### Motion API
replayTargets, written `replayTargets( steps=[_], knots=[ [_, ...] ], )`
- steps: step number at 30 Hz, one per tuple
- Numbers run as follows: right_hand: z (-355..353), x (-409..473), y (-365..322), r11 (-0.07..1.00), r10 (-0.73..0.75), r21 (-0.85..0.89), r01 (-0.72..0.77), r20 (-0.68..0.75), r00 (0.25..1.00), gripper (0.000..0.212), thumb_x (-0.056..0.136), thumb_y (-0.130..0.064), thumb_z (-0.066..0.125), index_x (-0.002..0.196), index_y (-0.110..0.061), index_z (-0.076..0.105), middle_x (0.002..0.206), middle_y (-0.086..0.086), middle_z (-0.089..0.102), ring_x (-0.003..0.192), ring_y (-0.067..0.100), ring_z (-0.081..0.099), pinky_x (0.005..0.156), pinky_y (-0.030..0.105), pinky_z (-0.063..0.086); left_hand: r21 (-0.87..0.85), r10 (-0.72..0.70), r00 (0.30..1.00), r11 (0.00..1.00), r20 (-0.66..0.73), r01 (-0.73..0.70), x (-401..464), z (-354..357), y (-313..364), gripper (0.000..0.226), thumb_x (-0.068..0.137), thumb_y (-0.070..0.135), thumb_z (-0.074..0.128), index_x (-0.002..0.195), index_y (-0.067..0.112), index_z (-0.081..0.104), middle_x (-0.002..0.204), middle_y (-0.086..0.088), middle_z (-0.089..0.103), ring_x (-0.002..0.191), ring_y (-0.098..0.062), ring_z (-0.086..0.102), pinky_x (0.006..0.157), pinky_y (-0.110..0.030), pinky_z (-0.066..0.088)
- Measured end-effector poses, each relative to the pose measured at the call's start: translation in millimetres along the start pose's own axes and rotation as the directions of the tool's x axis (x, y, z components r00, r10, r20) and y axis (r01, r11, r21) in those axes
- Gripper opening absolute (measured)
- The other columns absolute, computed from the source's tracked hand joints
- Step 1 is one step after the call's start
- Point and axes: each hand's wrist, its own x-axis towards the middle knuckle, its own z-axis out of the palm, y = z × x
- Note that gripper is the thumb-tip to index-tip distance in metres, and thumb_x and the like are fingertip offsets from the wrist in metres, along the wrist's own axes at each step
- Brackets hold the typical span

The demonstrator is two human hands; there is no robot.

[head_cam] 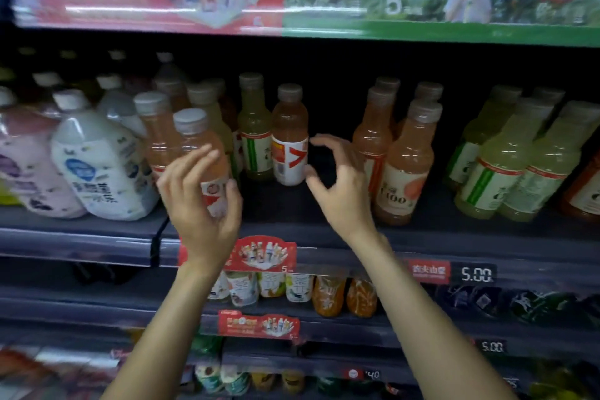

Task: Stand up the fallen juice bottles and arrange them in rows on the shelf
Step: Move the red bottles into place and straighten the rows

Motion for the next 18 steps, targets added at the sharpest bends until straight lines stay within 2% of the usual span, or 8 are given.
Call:
replayTargets(
  steps=[2, 3, 5, 7, 8, 12, 15, 18],
  knots=[
    [28, 19, 3, 0.992, 0.112, 0.046, -0.116, 0.078, 0.991, 0.053, 0.08, -0.017, 0.069, 0.128, -0.009, 0.047, 0.13, 0.009, 0.047, 0.121, 0.019, 0.045, 0.097, 0.015, 0.032, 0.08, -0.2, 0.978, 0.977, 0.05, 0.196, 0, -10, -15, 0.051, 0.087, 0.014, 0.064, 0.132, 0.002, 0.044, 0.13, -0.022, 0.048, 0.125, -0.029, 0.041, 0.107, -0.042, 0.034],
    [37, 28, 6, 0.979, 0.187, 0.057, -0.194, 0.109, 0.976, 0.062, 0.079, -0.016, 0.072, 0.132, -0.009, 0.041, 0.133, 0.011, 0.042, 0.123, 0.021, 0.042, 0.098, 0.017, 0.032, 0.092, -0.29, 0.952, 0.955, 0.096, 0.281, 0, -10, -19, 0.06, 0.086, 0.018, 0.067, 0.137, 0.002, 0.039, 0.134, -0.023, 0.043, 0.129, -0.031, 0.039, 0.108, -0.044, 0.034],
    [58, 41, 12, 0.955, 0.269, 0.093, -0.281, 0.125, 0.955, 0.077, 0.076, -0.015, 0.076, 0.138, -0.008, 0.032, 0.134, 0.015, 0.037, 0.125, 0.027, 0.041, 0.102, 0.03, 0.037, 0.123, -0.409, 0.896, 0.911, 0.175, 0.393, 1, -12, -25, 0.075, 0.083, 0.024, 0.071, 0.143, 0.003, 0.031, 0.138, -0.022, 0.039, 0.131, -0.033, 0.036, 0.112, -0.034, 0.03],
    [72, 47, 18, 0.943, 0.295, 0.123, -0.311, 0.13, 0.947, 0.084, 0.075, -0.012, 0.077, 0.141, -0.008, 0.026, 0.135, 0.016, 0.037, 0.126, 0.028, 0.042, 0.104, 0.036, 0.039, 0.171, -0.435, 0.879, 0.898, 0.197, 0.406, 2, -10, -27, 0.081, 0.08, 0.023, 0.075, 0.144, 0.003, 0.03, 0.138, -0.021, 0.04, 0.129, -0.033, 0.036, 0.106, -0.017, 0.022],
    [78, 48, 20, 0.942, 0.299, 0.12, -0.314, 0.127, 0.946, 0.087, 0.075, -0.011, 0.077, 0.143, -0.008, 0.024, 0.136, 0.016, 0.038, 0.127, 0.028, 0.042, 0.104, 0.038, 0.04, 0.189, -0.434, 0.88, 0.896, 0.195, 0.401, 2, -9, -28, 0.081, 0.079, 0.022, 0.076, 0.144, 0.003, 0.03, 0.137, -0.021, 0.041, 0.127, -0.032, 0.036, 0.102, -0.014, 0.023],
    [83, 49, 27, 0.939, 0.338, 0.063, -0.339, 0.03, 0.941, 0.09, 0.073, -0.016, 0.079, 0.145, -0.013, 0.024, 0.137, 0.014, 0.037, 0.127, 0.031, 0.04, 0.103, 0.039, 0.038, 0.2, -0.45, 0.872, 0.888, 0.194, 0.413, 4, -6, -30, 0.085, 0.076, 0.022, 0.078, 0.145, 0.007, 0.03, 0.134, -0.019, 0.043, 0.124, -0.032, 0.039, 0.101, -0.028, 0.031],
    [83, 49, 28, 0.929, 0.367, 0.032, -0.369, 0.058, 0.929, 0.092, 0.073, -0.021, 0.08, 0.145, -0.011, 0.024, 0.138, 0.015, 0.037, 0.128, 0.029, 0.039, 0.102, 0.035, 0.036, 0.189, -0.433, 0.875, 0.898, 0.218, 0.397, 4, -5, -32, 0.088, 0.074, 0.025, 0.077, 0.146, 0.01, 0.028, 0.135, -0.017, 0.042, 0.126, -0.031, 0.039, 0.104, -0.039, 0.034],
    [84, 48, 27, 0.914, 0.377, 0.107, -0.391, 0.125, 0.918, 0.088, 0.074, -0.017, 0.079, 0.143, -0.011, 0.024, 0.14, 0.011, 0.04, 0.13, 0.025, 0.042, 0.104, 0.033, 0.038, 0.195, -0.432, 0.869, 0.899, 0.241, 0.393, 2, -2, -30, 0.091, 0.074, 0.025, 0.077, 0.148, 0.012, 0.026, 0.137, -0.017, 0.04, 0.127, -0.03, 0.038, 0.102, -0.035, 0.033]
  ],
)
